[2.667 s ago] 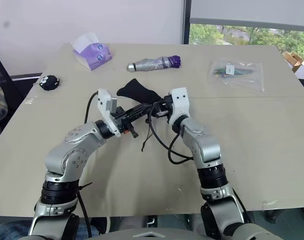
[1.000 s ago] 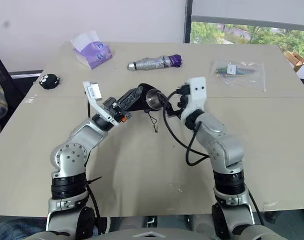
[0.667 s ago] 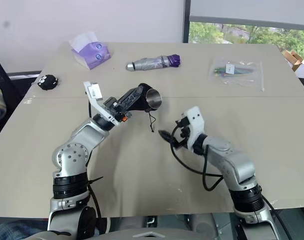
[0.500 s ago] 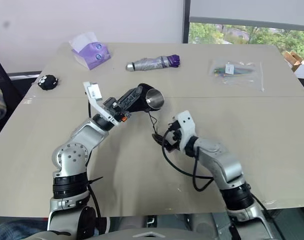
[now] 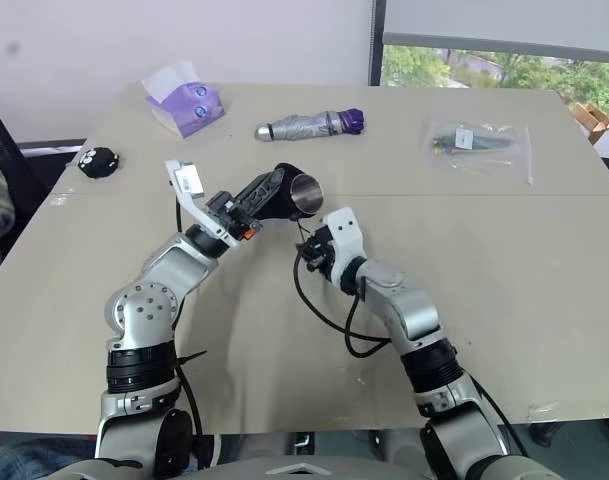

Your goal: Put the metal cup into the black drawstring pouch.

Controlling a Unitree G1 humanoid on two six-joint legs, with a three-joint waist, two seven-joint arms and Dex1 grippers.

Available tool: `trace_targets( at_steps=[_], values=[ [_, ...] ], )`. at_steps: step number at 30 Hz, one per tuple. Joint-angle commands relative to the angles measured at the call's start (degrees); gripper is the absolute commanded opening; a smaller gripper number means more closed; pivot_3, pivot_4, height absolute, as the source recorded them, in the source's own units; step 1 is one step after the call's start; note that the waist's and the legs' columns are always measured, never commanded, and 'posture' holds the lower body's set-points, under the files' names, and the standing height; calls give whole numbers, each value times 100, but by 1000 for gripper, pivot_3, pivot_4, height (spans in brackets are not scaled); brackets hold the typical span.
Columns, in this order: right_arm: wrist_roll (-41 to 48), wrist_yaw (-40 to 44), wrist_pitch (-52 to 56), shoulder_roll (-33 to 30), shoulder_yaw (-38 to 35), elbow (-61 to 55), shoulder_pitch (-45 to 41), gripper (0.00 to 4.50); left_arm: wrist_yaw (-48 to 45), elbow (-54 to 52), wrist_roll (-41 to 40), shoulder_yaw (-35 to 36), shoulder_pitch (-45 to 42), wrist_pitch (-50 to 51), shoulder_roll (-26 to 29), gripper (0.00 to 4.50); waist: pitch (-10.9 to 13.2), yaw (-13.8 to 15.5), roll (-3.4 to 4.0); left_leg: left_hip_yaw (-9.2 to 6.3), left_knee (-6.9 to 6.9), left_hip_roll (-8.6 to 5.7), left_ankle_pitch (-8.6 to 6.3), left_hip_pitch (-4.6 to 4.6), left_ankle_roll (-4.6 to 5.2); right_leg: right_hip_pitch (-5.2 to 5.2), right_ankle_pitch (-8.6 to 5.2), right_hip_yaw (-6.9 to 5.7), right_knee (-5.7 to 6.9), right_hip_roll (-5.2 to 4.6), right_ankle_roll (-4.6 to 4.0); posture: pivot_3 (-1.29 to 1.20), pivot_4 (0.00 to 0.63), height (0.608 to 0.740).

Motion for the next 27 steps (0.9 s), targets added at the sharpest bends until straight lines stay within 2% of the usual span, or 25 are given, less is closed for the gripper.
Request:
trace_targets(
  at_steps=[1, 3, 6, 8, 12, 19, 27],
  values=[
    [1, -89, -100, -10, -183, -448, 84, 54, -16, -200, -105, 75, -94, -114, 9, 0, 0, -5, 0, 0, 0, 0, 0, 0, 0, 0, 0, 1, 1, 0, 0, 0, 150, 740],
    [-73, -205, -90, -120, -315, -623, 94, 54, -31, -181, -74, 62, -81, -138, 6, 0, 0, -7, 0, -1, 0, 0, 0, 2, 0, -1, 0, 4, 3, 0, 0, 0, 150, 740],
    [-711, -436, -344, -713, -405, -825, -87, 54, -19, -176, -59, 54, -84, -174, -22, 0, 1, -4, 1, -1, 1, 0, 0, 3, 0, 0, 0, 5, 5, 0, 0, 0, 150, 740],
    [-1208, -675, -699, -1200, -618, -863, -483, 54, 6, -189, -56, 46, -99, -191, -45, 0, 4, 12, 2, 0, 2, -5, 1, 2, -1, 0, 0, 5, 4, -2, 0, 0, 150, 740],
    [-1501, -1168, -1349, -1543, -1196, -738, -1491, 54, 18, -154, -20, 10, -140, -231, -86, 0, 8, -36, 2, 10, 7, -12, 1, 2, -1, -4, 0, 21, 4, -7, 1, 0, 150, 740],
    [-1599, -1434, -1936, -1535, -1538, -584, -2715, 54, 10, -139, -8, -76, -157, -250, -161, 0, 7, 1, 1, 10, -7, 8, 11, 0, -18, -4, -1, -3, 7, 18, -1, 0, 150, 740],
    [-1448, -1260, -1942, -1252, -1457, -853, -2653, 54, 12, -157, 34, -172, -171, -257, -224, 0, 7, -7, 1, 13, -4, 5, 8, 0, -13, -4, 1, 14, 0, 7, 0, 0, 150, 740]
  ],
)
